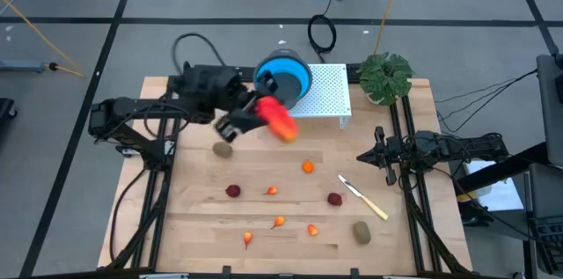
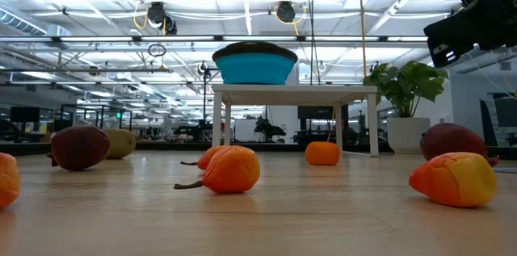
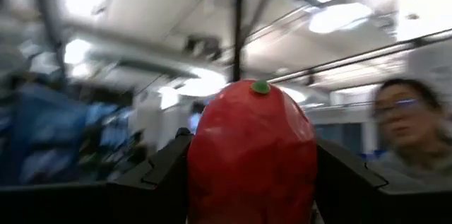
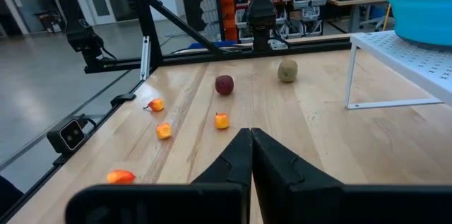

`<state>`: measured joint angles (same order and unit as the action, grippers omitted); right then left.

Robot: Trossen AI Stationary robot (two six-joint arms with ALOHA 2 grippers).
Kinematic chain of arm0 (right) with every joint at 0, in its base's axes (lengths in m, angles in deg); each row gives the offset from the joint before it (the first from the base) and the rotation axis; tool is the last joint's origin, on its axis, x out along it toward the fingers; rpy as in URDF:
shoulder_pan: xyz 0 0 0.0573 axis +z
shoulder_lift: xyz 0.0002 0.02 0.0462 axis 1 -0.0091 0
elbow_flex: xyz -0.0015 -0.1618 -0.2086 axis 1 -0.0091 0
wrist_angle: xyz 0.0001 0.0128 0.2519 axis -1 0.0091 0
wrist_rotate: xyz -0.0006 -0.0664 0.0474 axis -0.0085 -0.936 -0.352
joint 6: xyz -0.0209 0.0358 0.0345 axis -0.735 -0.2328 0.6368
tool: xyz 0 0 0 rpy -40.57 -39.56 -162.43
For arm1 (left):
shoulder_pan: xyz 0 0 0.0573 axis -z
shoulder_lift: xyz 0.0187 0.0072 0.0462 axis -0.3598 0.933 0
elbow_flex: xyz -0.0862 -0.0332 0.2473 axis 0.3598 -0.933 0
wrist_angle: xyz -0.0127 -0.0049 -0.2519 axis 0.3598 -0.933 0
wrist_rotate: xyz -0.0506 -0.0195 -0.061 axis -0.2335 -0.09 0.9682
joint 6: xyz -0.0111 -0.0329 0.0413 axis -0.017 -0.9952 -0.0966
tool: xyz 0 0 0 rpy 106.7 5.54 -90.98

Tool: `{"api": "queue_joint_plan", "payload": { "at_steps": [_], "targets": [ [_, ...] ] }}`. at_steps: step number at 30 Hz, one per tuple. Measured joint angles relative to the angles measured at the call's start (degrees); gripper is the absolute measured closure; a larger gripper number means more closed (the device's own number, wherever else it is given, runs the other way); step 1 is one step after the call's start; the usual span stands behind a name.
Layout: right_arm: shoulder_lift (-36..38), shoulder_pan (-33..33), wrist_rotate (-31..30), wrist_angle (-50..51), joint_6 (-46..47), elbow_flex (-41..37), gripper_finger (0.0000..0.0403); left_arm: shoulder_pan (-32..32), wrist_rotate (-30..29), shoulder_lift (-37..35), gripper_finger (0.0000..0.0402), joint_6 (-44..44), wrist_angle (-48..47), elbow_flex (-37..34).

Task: Pick & Place Fruit
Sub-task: Put the mango into the blue strainer bowl on the shelf

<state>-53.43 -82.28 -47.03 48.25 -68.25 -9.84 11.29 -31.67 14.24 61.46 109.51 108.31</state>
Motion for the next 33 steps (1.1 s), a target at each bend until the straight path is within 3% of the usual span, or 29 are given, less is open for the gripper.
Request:
{"api": "queue_joint_plan", "payload": {
  "at_steps": [5, 10, 19, 26, 33],
  "targets": [
    [0.0, 0.0, 0.0, 0.0, 0.0, 0.0, 0.0403, -1.9, -14.3, 0.0, 0.0172, 7.9, -17.9, 0.0],
    [0.0, 0.0, 0.0, 0.0, 0.0, 0.0, 0.0403, -4.0, -28.3, 0.0, 0.0172, 13.7, -29.7, 0.0],
    [0.0, 0.0, 0.0, 0.0, 0.0, 0.0, 0.0403, -5.3, -48.7, 0.0, 0.0172, 30.9, -36.8, 0.0],
    [0.0, 0.0, 0.0, 0.0, 0.0, 0.0, 0.0403, -5.4, -54.8, 0.0, 0.0172, 39.7, -41.4, 0.0],
    [0.0, 0.0, -0.1, 0.0, 0.0, 0.0, 0.0403, -6.7, -55.2, 0.0, 0.0172, 39.7, -45.2, 0.0]
  ]
}}
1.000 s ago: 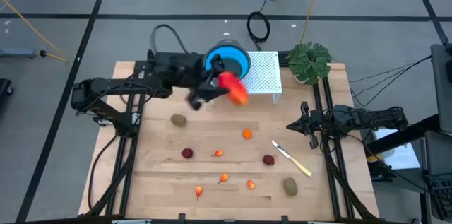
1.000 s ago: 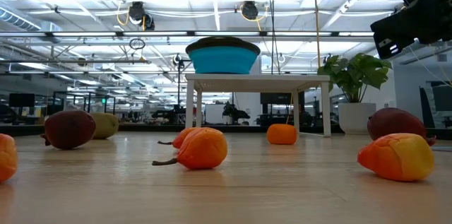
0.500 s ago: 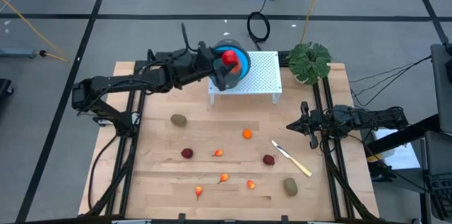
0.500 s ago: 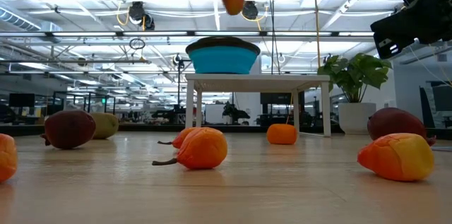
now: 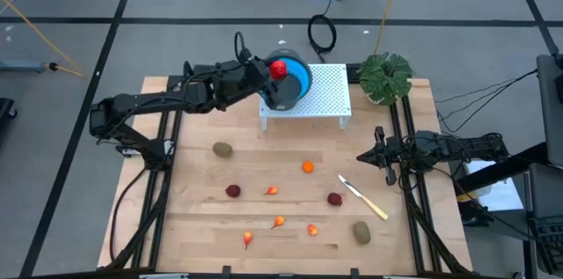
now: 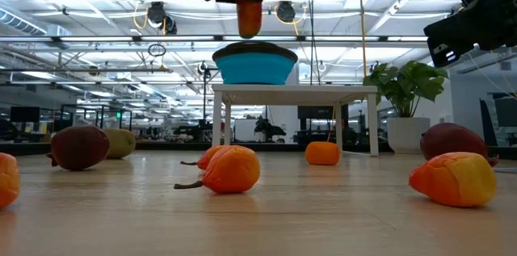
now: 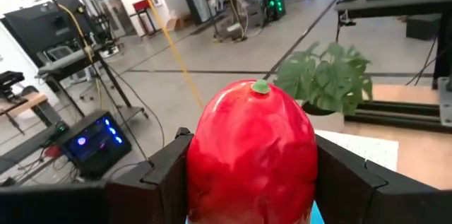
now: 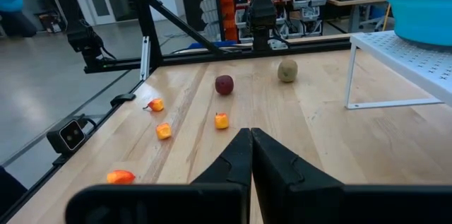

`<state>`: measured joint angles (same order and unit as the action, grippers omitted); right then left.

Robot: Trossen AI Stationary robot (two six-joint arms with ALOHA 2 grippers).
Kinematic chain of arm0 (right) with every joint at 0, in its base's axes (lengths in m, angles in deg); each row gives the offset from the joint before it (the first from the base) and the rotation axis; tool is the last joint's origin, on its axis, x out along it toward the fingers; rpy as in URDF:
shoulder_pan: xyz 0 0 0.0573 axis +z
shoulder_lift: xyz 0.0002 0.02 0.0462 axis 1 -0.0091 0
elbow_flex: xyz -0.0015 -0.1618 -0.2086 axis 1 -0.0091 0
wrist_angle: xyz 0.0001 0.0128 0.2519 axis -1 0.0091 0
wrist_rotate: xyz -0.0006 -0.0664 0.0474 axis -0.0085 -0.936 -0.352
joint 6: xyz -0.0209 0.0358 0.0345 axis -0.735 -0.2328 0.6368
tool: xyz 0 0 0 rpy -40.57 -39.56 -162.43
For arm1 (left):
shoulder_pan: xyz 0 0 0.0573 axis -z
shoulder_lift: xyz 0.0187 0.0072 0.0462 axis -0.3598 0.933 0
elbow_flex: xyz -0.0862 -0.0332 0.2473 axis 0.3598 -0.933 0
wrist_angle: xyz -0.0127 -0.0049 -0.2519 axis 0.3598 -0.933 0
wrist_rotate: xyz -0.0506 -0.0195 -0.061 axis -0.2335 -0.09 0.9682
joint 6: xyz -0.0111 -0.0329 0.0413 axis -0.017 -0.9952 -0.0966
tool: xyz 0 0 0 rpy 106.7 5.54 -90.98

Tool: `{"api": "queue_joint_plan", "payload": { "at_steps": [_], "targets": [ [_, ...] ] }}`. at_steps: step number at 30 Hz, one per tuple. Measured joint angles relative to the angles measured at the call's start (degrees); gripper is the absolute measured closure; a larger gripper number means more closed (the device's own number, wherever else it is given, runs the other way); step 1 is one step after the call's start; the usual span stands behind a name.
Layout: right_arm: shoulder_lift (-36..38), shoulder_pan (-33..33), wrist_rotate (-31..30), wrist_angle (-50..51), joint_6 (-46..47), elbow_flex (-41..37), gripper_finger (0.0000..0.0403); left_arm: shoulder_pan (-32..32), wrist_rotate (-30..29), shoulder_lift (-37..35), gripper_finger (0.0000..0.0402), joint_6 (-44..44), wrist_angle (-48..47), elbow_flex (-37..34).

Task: Pick & Place Fruit
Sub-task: Put the mango into the blue strainer bowl on the shelf

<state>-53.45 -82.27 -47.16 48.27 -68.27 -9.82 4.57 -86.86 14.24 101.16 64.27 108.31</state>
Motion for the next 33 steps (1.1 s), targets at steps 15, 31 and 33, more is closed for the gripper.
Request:
{"api": "queue_joint_plan", "payload": {
  "at_steps": [15, 31, 33],
  "targets": [
    [0.0, 0.0, -0.1, 0.0, 0.0, 0.0, 0.0403, -3.2, 0.1, 6.7, 0.0172, -1.6, -28.2, 19.7],
    [0.0, 0.0, -0.1, 0.0, 0.0, 0.0, 0.0403, -5.6, 1.6, 21.4, 0.0172, 0.4, -43.7, 34.8],
    [0.0, 0.0, -0.1, 0.0, 0.0, 0.0, 0.0403, -5.6, 1.7, 22.1, 0.0172, 0.5, -43.7, 34.9]
  ]
}}
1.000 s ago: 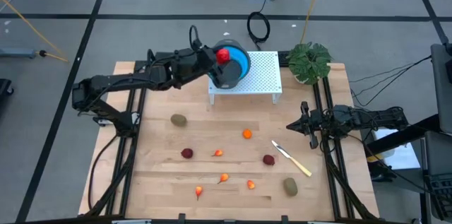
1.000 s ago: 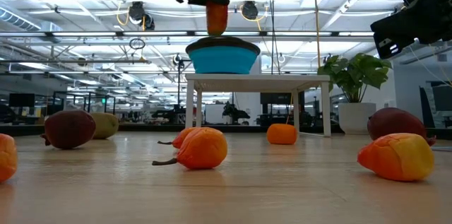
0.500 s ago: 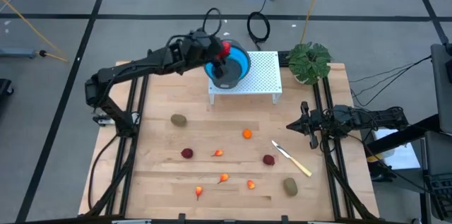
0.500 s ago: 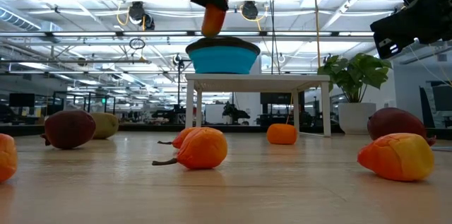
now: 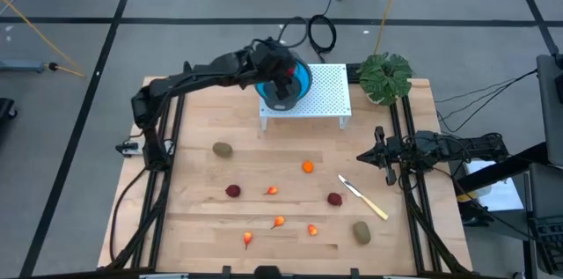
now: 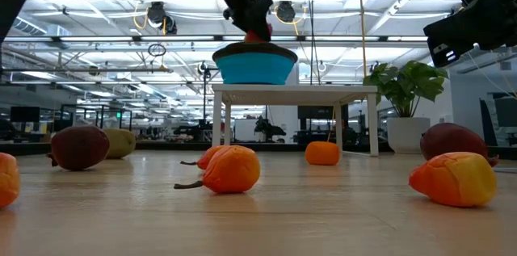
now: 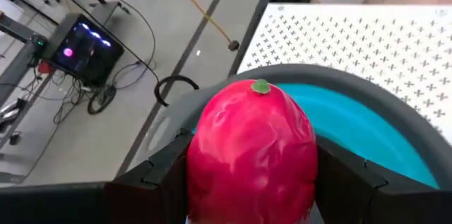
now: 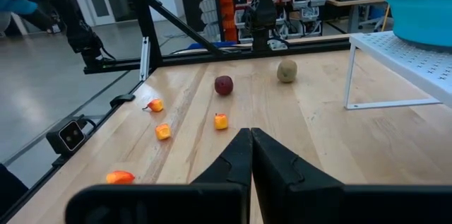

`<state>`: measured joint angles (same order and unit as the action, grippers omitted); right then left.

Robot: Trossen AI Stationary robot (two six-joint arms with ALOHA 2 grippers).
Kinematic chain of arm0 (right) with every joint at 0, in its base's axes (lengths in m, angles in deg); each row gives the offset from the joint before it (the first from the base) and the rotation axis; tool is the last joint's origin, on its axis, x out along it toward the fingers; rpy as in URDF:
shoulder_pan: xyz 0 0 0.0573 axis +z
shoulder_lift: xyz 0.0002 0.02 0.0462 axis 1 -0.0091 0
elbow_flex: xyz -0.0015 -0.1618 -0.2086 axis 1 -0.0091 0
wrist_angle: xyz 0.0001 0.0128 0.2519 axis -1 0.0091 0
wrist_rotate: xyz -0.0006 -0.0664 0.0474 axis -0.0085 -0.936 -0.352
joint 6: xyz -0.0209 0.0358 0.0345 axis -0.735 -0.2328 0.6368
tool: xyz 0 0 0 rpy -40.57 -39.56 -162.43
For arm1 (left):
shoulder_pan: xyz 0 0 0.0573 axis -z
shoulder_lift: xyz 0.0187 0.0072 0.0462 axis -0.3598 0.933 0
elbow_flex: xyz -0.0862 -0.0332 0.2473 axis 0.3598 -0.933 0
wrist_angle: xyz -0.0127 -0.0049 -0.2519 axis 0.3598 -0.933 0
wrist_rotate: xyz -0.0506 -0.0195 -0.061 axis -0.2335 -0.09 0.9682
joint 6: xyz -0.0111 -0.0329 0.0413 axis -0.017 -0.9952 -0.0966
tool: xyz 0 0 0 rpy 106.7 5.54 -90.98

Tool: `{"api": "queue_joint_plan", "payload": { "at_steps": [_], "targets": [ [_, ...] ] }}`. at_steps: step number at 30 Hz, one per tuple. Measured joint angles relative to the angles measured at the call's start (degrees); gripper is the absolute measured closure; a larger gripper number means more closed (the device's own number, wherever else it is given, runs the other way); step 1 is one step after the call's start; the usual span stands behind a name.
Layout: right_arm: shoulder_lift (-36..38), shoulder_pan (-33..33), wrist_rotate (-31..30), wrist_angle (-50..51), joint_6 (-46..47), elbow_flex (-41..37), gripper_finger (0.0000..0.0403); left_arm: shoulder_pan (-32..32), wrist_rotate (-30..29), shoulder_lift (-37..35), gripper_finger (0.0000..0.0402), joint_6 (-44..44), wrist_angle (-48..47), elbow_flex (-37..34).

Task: Pick & Place Fruit
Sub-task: Put the mango into the blue strainer bowl on the shelf

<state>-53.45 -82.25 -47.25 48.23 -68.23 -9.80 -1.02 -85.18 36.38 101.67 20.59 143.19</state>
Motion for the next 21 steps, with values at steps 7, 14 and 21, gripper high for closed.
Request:
{"api": "queue_joint_plan", "payload": {
  "at_steps": [7, 14, 21],
  "targets": [
    [0.0, 0.0, 0.0, 0.0, 0.0, 0.0, 0.0403, 0.0, -0.4, 0.9, 0.0172, 0.0, -2.7, 0.0],
    [0.0, 0.0, 0.0, 0.0, 0.2, 0.0, 0.0403, 0.0, -0.6, 1.4, 0.0172, 0.0, -5.4, 0.0],
    [0.0, 0.0, 0.1, 0.0, 0.6, 0.0, 0.0403, 0.1, -0.7, 3.0, 0.0172, 1.8, -6.7, 0.0]
  ]
}}
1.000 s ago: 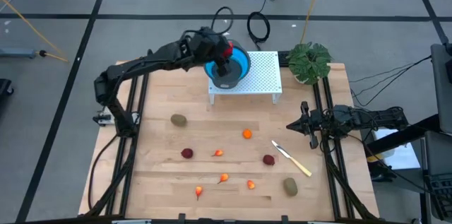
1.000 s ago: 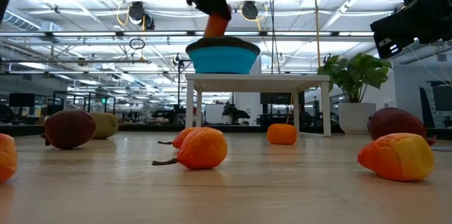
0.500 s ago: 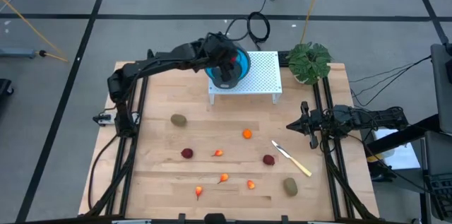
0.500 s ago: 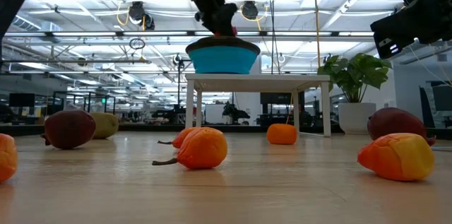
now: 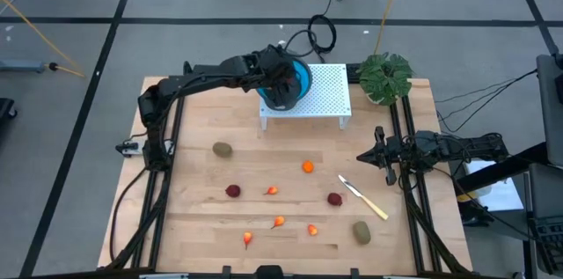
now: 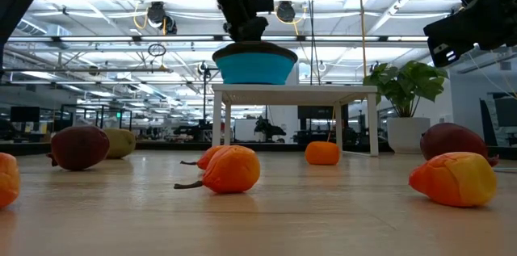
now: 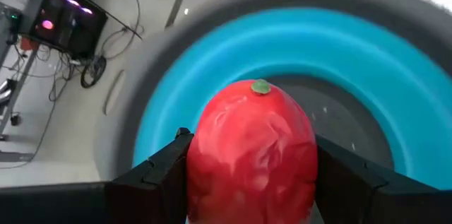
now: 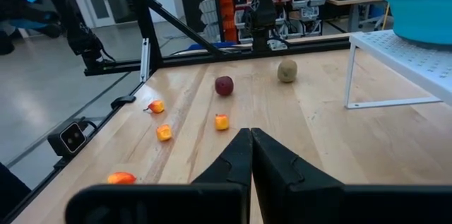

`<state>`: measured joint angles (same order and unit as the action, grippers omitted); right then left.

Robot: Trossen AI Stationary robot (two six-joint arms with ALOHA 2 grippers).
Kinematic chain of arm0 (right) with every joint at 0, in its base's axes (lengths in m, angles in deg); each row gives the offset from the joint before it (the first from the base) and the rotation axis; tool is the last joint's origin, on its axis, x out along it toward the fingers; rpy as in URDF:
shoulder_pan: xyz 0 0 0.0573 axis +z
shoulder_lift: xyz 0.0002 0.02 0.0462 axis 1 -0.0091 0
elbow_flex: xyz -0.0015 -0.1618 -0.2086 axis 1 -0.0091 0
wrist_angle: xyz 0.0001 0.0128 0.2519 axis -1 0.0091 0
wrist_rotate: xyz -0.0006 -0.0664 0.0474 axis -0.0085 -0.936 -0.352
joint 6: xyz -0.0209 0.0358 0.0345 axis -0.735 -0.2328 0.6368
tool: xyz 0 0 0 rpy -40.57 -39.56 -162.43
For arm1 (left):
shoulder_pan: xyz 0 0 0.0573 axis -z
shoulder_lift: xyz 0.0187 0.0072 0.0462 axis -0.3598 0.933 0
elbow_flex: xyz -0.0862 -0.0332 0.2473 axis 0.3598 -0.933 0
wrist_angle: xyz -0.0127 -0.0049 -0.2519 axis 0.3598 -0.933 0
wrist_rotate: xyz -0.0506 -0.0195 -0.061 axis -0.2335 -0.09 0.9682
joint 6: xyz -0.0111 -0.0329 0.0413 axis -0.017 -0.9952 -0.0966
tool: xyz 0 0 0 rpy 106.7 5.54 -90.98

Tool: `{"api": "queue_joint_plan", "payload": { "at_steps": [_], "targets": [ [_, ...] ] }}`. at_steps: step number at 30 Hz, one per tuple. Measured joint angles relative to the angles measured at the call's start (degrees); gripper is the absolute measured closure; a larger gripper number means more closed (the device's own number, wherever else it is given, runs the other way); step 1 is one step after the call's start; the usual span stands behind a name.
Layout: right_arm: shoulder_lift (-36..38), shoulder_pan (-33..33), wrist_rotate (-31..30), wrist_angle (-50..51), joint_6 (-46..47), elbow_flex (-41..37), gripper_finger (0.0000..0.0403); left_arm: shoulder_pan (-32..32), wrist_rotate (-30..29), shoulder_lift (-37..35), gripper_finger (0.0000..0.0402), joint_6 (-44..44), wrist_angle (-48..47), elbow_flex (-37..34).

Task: Pick & Place Fruit
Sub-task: Put the mango into the blue strainer bowl on the shelf

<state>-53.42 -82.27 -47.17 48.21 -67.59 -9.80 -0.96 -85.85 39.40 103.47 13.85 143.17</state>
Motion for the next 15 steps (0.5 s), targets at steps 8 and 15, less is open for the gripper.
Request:
{"api": "queue_joint_plan", "payload": {
  "at_steps": [8, 15],
  "targets": [
    [0.0, 0.0, 0.1, 0.0, 0.8, 0.0, 0.0403, 0.2, 0.3, 0.2, 0.0172, 1.6, 0.9, 0.0],
    [0.0, 0.0, 0.1, 0.0, 0.8, 0.0, 0.0403, 0.2, 0.4, 0.2, 0.0172, 1.6, 0.9, 0.0]
  ]
}}
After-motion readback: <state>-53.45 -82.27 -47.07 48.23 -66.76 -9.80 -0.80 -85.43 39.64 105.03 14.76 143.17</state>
